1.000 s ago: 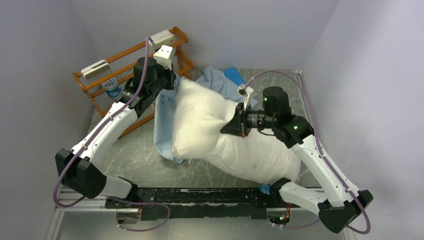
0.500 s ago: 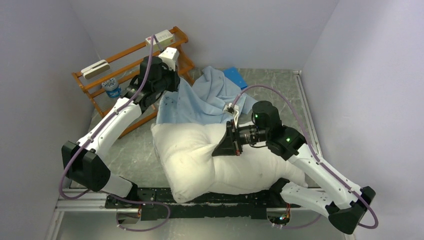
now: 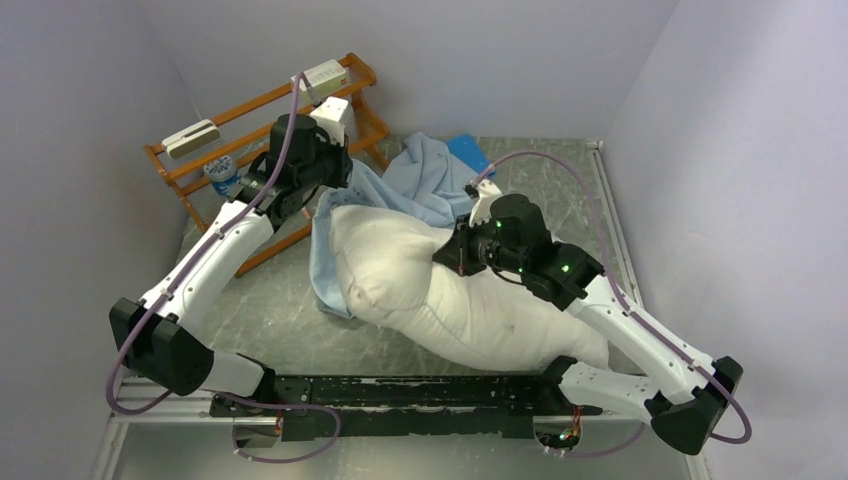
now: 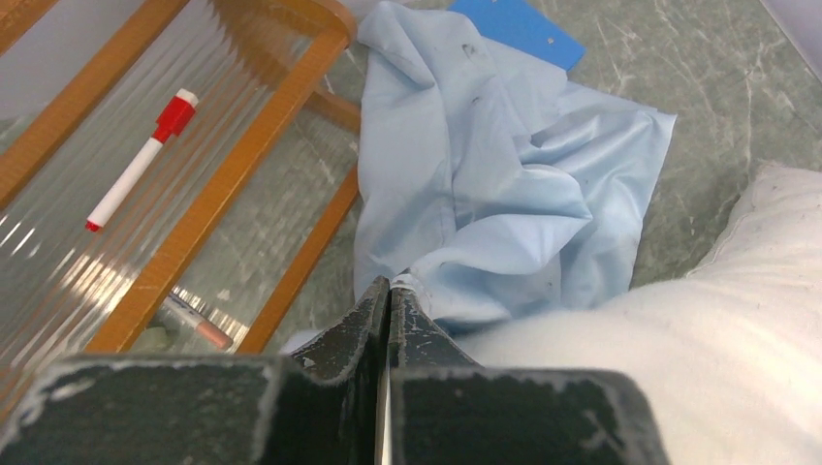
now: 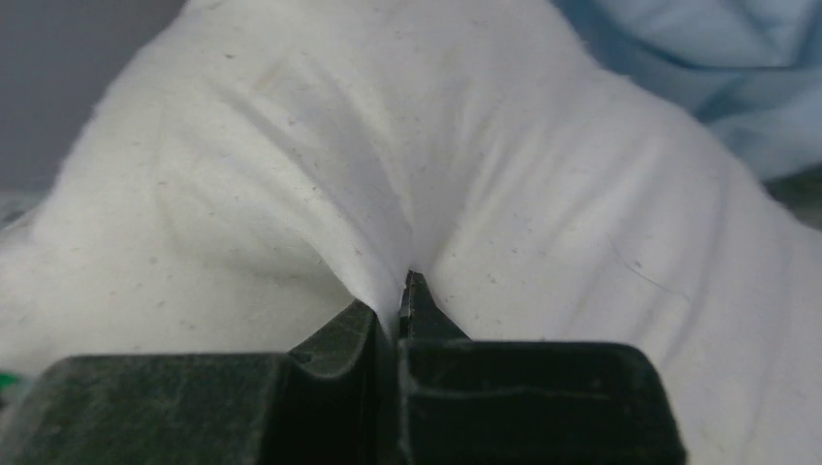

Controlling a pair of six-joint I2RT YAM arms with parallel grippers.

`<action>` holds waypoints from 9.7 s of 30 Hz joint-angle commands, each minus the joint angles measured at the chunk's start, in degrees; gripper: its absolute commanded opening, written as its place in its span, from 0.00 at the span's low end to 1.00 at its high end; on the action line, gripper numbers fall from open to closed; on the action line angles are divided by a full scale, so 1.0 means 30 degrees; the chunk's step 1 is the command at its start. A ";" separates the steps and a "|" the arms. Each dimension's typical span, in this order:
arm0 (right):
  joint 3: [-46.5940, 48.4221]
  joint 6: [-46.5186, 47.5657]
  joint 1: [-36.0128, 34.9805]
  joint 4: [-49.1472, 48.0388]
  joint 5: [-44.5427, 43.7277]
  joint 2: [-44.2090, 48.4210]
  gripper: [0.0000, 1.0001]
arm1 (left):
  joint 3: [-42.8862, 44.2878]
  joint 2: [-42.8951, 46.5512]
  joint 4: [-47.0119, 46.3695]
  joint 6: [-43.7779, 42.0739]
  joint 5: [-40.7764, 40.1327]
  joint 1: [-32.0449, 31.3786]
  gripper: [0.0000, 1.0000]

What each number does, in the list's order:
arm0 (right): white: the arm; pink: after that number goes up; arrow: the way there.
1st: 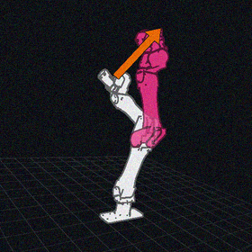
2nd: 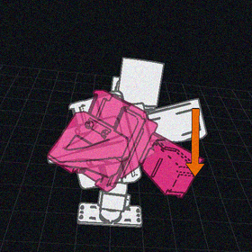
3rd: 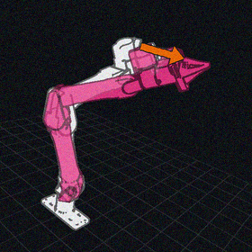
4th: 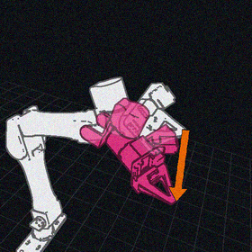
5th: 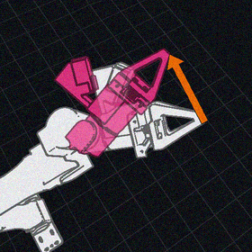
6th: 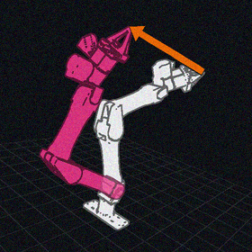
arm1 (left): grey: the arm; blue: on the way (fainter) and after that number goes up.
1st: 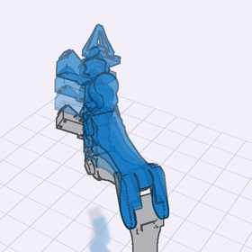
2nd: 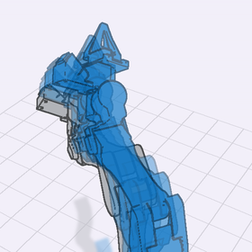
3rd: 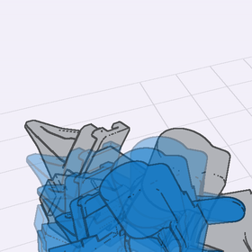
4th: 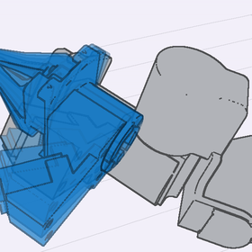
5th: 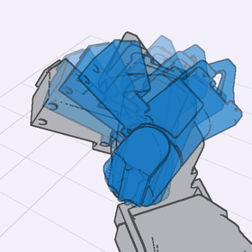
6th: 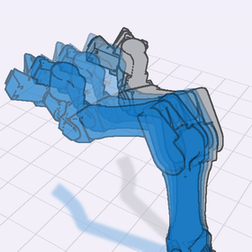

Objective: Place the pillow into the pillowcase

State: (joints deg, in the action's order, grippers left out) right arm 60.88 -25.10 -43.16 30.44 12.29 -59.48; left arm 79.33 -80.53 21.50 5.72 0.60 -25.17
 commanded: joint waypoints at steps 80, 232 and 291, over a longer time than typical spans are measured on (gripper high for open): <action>0.4000 0.9159 0.5766 -0.0377 -1.3889 -0.7519 0.00 | 0.0212 0.0387 -0.0948 0.5621 0.6049 0.0765 0.05; 0.5657 0.7768 0.8842 -0.5912 0.3666 -0.9971 0.81 | -0.0622 -0.2247 -0.4315 0.3202 0.3636 0.1946 0.05; 0.3313 1.5783 -0.4467 -0.2152 0.1922 -1.0756 0.00 | -0.2003 -0.0939 -0.4987 0.2818 0.3227 0.2061 0.05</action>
State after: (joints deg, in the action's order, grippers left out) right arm 76.62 25.23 -56.23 23.05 18.06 -99.22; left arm 73.80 -85.91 9.26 15.86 10.74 -19.46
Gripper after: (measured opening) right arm 0.037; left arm 0.053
